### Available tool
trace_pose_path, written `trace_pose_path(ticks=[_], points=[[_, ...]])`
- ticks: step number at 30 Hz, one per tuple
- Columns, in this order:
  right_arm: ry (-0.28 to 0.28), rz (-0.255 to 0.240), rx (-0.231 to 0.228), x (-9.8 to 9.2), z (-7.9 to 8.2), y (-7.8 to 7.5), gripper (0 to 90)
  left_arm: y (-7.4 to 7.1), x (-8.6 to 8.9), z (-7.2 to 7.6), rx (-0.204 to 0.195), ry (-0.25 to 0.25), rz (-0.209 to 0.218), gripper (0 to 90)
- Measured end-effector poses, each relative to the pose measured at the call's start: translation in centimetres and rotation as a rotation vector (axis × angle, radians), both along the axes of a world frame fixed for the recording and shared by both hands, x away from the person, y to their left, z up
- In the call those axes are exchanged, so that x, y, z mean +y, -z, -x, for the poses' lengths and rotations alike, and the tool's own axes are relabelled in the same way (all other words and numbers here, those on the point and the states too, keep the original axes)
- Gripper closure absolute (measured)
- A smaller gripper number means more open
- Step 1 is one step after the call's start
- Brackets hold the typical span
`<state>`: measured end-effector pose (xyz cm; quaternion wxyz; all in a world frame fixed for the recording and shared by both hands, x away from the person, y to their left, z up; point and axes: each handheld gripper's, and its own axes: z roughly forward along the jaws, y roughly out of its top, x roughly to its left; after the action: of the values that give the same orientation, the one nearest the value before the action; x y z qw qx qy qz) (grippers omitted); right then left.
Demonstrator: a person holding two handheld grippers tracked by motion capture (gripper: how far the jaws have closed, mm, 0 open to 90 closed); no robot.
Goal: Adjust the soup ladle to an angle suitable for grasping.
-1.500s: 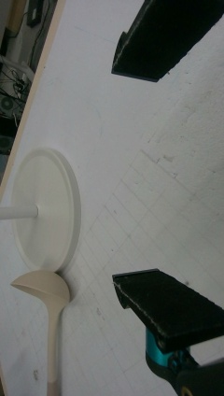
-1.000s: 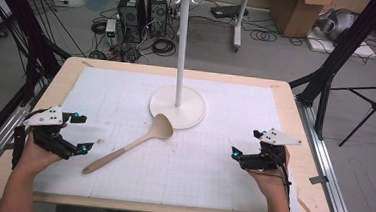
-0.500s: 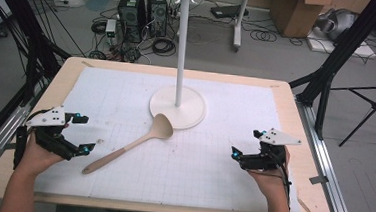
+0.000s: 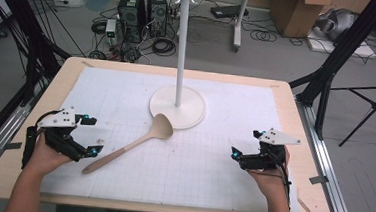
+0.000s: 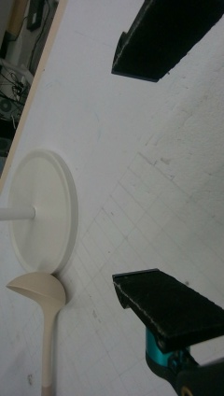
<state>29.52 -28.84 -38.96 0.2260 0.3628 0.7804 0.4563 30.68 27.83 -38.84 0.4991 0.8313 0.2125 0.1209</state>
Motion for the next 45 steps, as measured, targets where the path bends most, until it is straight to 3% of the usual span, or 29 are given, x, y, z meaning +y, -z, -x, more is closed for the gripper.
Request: trace_pose_path(ticks=[14,22,28,39,41,45], points=[[-0.009,0.013,0.013,0.3,-0.2,0.2,1.0,1.1,-3.6,-1.1,0.058,0.042,-0.091,1.7],[-0.015,0.018,0.016,0.3,-0.2,0.3,1.0,1.7,-5.9,-2.1,0.101,0.05,-0.163,1.7],[-0.018,0.027,0.02,0.4,-0.3,0.5,1.0,2.2,-7.2,-2.7,0.145,0.045,-0.245,2.7],[-0.02,0.027,0.023,0.4,-0.4,0.6,1.0,2.5,-8.8,-3.3,0.168,0.057,-0.362,18.2],[-0.022,0.028,0.026,0.4,-0.4,0.6,1.0,2.6,-9.1,-3.3,0.179,0.053,-0.373,25.7],[-0.023,0.029,0.026,0.4,-0.4,0.6,1.1,2.8,-9.3,-3.5,0.188,0.053,-0.389,29.3]])
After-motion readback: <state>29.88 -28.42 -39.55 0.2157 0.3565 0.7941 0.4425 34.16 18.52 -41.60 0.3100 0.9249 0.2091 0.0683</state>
